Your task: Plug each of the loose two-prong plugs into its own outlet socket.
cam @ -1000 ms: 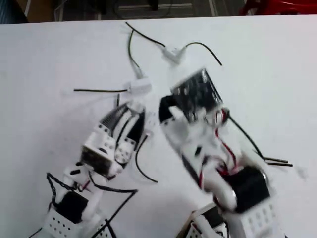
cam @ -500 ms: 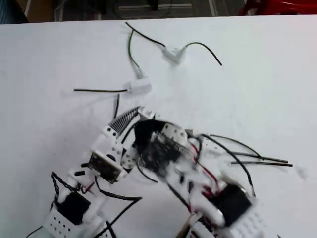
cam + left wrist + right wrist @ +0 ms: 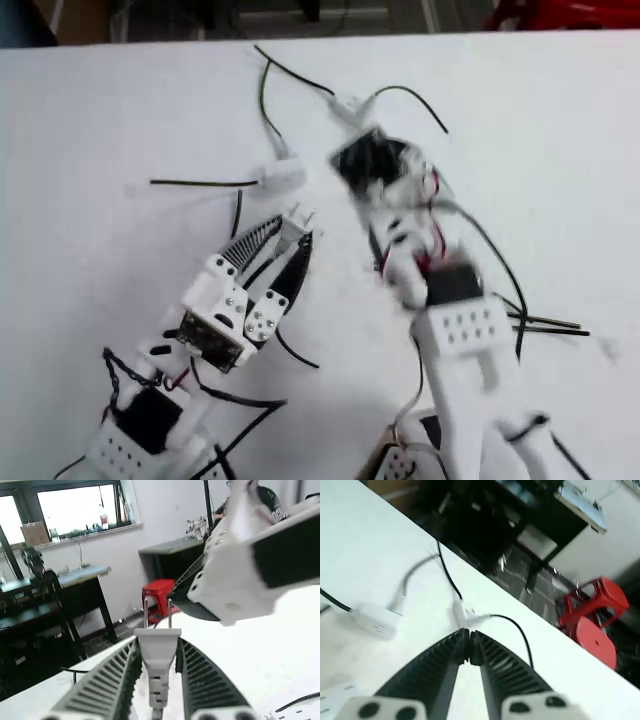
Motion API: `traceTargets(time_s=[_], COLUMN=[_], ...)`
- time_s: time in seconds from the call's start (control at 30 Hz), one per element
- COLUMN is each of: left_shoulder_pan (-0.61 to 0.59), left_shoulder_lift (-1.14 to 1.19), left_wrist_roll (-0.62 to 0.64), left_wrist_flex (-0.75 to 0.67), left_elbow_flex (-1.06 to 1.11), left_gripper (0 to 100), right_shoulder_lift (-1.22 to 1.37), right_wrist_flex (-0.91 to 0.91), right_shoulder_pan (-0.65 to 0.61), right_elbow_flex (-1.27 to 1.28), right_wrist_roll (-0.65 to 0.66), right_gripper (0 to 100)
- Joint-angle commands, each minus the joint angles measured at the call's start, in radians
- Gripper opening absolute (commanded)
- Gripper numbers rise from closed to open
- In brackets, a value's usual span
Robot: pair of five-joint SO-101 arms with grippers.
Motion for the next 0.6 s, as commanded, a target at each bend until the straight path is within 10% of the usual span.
traceTargets(time_s=[0.0,0.3,0.57], left_shoulder_pan=[0.007,0.007,0.007], left_shoulder_lift=[-0.010,-0.010,-0.010], left_wrist_roll=[-0.003,-0.005,-0.008], left_wrist_flex=[0.003,0.003,0.003], left_elbow_flex=[-0.017,-0.017,-0.018], left_gripper=[2,2,2], right_shoulder_lift=[0.039,-0.263,-0.303], right_wrist_flex=[0.113,0.438,0.255], right_shoulder_pan=[0.035,-0.236,-0.346], right_elbow_flex=[-0.206,-0.311,-0.051], right_wrist_roll=[-0.005,0.005,0.026], right_gripper=[1.9,1.9,1.9])
